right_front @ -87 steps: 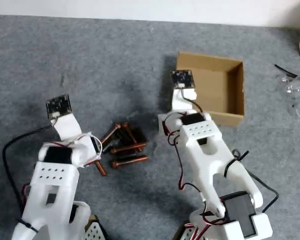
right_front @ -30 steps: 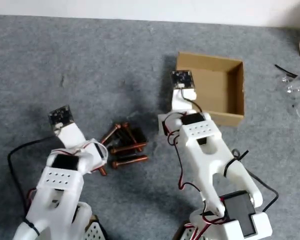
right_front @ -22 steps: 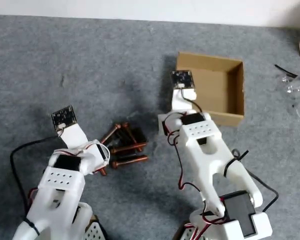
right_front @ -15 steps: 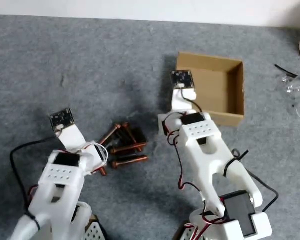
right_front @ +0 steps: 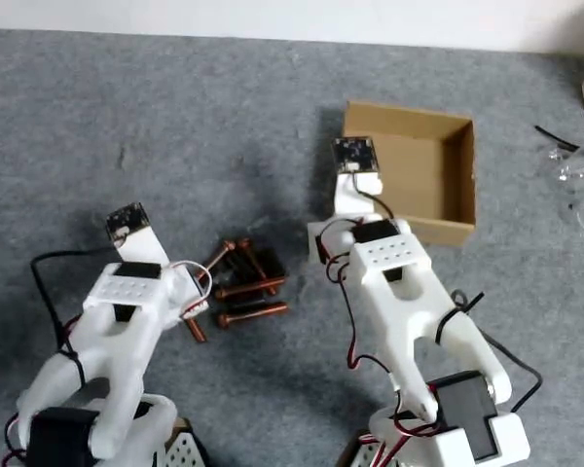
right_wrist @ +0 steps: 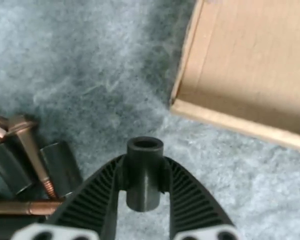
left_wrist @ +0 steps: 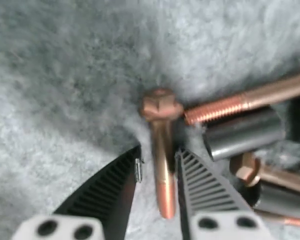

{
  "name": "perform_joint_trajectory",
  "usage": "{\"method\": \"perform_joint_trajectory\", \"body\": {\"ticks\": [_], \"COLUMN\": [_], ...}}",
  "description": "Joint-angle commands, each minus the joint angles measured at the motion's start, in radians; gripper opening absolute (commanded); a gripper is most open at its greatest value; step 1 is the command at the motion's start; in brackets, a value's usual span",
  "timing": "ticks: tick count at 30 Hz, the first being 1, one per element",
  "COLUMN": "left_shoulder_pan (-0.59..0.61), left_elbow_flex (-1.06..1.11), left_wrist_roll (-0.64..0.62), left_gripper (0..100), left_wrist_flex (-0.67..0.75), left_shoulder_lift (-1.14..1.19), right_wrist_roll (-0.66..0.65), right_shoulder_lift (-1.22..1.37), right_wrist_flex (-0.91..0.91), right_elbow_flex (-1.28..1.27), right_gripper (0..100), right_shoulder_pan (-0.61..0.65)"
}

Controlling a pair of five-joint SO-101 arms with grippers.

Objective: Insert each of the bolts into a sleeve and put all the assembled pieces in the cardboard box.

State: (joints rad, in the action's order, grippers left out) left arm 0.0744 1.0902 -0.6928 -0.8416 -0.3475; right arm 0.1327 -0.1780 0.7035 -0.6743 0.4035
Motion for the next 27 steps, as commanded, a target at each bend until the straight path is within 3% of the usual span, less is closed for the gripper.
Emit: {"method": "perform_joint_trajectory", "body": {"ticks": [1, 17, 21, 27], "left_shoulder_pan": [0.068, 0.076, 0.076, 0.074], "left_elbow_flex": [-0.035, -0.033, -0.033, -0.033], "left_wrist_roll": [-0.014, -0.015, -0.011, -0.009], "left_gripper": [11, 11, 0, 1], "left_wrist_flex": [0.089, 0.123, 0.123, 0.123], "left_shoulder_lift": [0.028, 0.035, 0.035, 0.03], "right_wrist_roll": [-0.012, -0.012, -0.012, -0.014], "right_shoulder_lift": [-0.007, -0.007, -0.007, -0.007], "right_wrist_flex": [-0.031, -0.031, -0.031, -0.031], "right_elbow_flex": [0.044, 0.044, 0.044, 0.044], "right_gripper": [0.4, 0.4, 0.4, 0.4], "right_shoulder_pan": [-0.012, -0.01, -0.01, -0.01]}}
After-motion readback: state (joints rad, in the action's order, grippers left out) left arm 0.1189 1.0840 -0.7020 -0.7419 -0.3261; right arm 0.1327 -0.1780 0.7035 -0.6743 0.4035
